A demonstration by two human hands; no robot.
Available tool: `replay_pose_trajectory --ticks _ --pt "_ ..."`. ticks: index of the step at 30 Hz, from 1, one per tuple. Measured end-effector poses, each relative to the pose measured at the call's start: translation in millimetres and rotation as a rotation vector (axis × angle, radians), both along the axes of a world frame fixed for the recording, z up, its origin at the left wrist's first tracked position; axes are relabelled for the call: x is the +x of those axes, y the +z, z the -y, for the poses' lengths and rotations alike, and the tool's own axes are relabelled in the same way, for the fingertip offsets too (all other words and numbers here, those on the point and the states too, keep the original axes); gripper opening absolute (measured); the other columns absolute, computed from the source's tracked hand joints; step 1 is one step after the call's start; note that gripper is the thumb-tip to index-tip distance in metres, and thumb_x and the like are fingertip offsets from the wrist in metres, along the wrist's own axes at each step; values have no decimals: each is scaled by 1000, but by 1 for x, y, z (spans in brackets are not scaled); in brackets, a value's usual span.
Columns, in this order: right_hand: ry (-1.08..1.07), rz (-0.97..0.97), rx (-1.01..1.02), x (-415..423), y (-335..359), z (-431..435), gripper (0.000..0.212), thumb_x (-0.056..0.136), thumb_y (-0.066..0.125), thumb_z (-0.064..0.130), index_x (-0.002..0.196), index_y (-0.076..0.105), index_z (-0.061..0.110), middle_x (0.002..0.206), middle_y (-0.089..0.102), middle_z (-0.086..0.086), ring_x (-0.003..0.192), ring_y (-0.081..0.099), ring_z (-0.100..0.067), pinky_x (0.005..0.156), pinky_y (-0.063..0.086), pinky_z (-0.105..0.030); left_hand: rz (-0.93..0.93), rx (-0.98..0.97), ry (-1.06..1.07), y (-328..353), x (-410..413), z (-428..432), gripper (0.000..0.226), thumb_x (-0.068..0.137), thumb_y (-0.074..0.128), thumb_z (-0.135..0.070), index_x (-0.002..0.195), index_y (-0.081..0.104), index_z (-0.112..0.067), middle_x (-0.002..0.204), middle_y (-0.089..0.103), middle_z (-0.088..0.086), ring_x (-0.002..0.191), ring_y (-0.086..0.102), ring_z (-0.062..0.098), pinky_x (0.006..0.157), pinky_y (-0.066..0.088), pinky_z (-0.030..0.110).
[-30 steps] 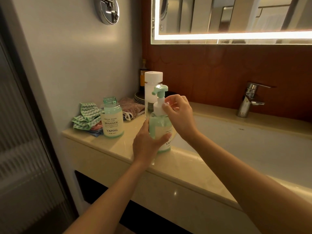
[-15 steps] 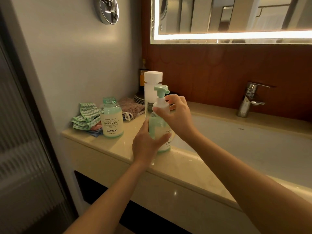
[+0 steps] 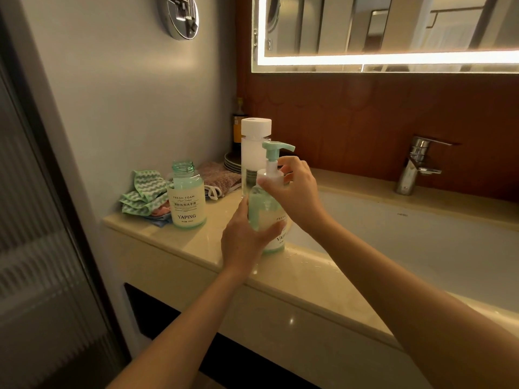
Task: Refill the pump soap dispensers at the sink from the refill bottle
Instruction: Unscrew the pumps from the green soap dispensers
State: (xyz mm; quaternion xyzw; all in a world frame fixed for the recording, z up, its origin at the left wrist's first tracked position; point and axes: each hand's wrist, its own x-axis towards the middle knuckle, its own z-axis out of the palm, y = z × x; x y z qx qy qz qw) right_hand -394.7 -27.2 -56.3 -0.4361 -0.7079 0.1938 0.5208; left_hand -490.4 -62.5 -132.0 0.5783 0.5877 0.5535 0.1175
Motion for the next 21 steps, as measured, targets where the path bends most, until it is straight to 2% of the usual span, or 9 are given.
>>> replay_pose_trajectory --ticks 3,5,9,11,13,15,17,19,21 --pt "141 -104 -124 1 0 1 40 88 56 18 126 47 20 116 54 3 105 53 -13 85 49 -26 2 -4 0 1 1 0 77 69 73 -50 134 41 -23 117 61 -4 98 56 10 81 47 26" --pt "192 -153 -166 3 0 1 40 89 53 18 128 46 22 119 55 3 108 53 -14 89 49 -31 -1 -1 5 0 1 0 77 69 74 -50 133 42 -23 117 61 -4 97 56 10 81 47 25" --pt "76 -25 -68 1 4 0 54 81 65 39 127 45 19 121 46 2 102 49 -9 72 42 -12 -6 8 12 -1 0 -1 79 68 73 -52 134 41 -23 116 62 -3 99 59 13 81 48 26" --pt "15 -4 -43 -1 6 -1 56 77 70 40 123 46 18 115 45 2 98 49 -10 69 43 -11 -12 -1 16 -1 0 -1 81 68 72 -54 135 40 -23 118 62 -3 101 59 14 81 48 27" --pt "49 -44 -83 -2 6 0 51 80 69 32 123 46 18 114 48 1 98 50 -11 72 45 -13 -7 -3 15 -1 0 -1 80 68 72 -53 135 41 -23 117 62 -3 101 59 14 81 48 27" --pt "168 -135 -184 0 6 1 43 85 62 19 125 46 19 113 51 2 100 52 -11 80 49 -21 -2 0 10 0 0 0 79 69 73 -52 135 41 -23 118 61 -2 101 59 15 82 49 29" --pt "259 -217 -258 2 5 2 44 86 58 14 127 44 21 115 52 3 103 52 -12 77 47 -20 -4 6 9 0 1 0 78 69 73 -51 135 41 -23 119 60 -2 103 59 15 84 49 29" --pt "256 -204 -244 2 4 3 49 85 63 23 130 42 23 121 50 3 106 51 -12 72 43 -15 -6 11 10 0 1 0 78 69 73 -51 135 40 -23 119 60 -3 104 58 15 84 48 29" --pt "160 -94 -173 0 5 2 61 79 69 36 131 40 21 123 42 3 105 48 -10 74 43 -15 -2 5 9 -1 0 0 80 69 72 -52 136 40 -24 120 60 -4 105 58 14 85 48 30"
